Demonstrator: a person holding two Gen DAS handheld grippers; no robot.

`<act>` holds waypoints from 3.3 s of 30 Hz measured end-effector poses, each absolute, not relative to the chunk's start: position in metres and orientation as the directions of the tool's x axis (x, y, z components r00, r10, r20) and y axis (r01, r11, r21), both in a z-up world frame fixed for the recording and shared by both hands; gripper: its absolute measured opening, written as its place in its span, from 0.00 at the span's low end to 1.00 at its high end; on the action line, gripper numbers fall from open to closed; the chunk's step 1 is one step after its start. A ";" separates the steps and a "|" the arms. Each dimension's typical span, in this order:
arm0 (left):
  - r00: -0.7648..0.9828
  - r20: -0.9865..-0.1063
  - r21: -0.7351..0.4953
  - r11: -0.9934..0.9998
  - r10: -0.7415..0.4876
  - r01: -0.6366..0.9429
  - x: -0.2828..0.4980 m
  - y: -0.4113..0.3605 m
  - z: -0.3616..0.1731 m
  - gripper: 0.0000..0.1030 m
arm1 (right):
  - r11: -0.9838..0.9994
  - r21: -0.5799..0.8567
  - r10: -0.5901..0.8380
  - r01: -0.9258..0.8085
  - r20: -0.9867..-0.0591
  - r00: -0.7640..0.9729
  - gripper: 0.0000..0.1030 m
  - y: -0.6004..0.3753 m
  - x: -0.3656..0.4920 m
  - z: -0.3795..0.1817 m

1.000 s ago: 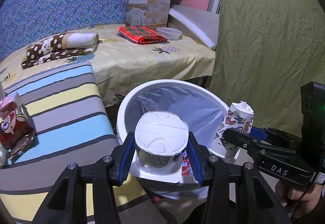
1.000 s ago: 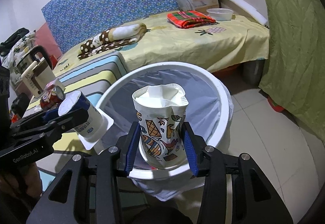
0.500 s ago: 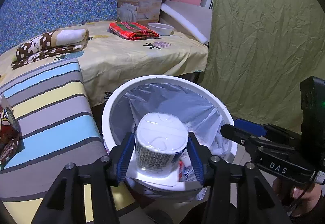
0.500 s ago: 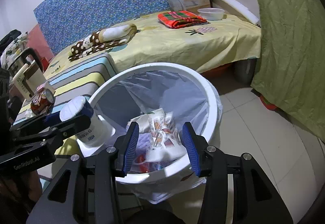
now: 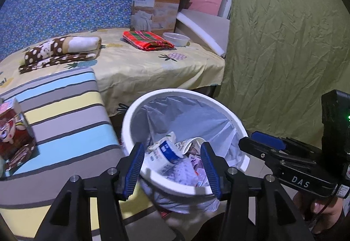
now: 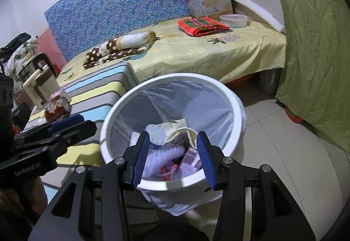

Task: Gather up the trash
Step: 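Move both tools back from the bin toward the table, then grasp the white tissue with the left tool while the right tool grasps the red can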

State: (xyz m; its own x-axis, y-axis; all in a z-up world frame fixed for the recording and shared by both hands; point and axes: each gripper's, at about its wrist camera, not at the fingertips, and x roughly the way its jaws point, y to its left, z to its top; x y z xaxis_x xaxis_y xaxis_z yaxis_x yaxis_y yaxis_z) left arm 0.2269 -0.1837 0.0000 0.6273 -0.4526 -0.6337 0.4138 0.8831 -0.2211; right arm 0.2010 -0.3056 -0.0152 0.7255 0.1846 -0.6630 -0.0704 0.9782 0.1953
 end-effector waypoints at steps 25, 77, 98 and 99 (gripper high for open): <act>0.735 -0.619 -0.146 0.960 -0.276 0.238 0.160 -0.096 0.012 0.51 | 0.937 0.208 0.347 -0.280 -0.639 0.686 0.46 -0.232 0.174 -0.004; 0.763 -0.647 -0.130 0.986 -0.007 -0.102 0.187 0.063 -0.001 0.51 | 0.861 0.191 0.466 -0.471 -0.666 0.583 0.46 -0.131 0.222 -0.005; 0.659 -0.752 -0.161 0.974 -0.016 -0.160 0.260 0.089 -0.049 0.34 | 0.815 0.229 0.523 -0.532 -0.686 0.507 0.46 -0.102 0.288 -0.022; 0.662 -0.749 -0.171 0.973 -0.024 -0.157 0.259 0.090 -0.049 0.31 | 0.814 0.231 0.524 -0.533 -0.686 0.504 0.46 -0.101 0.291 -0.022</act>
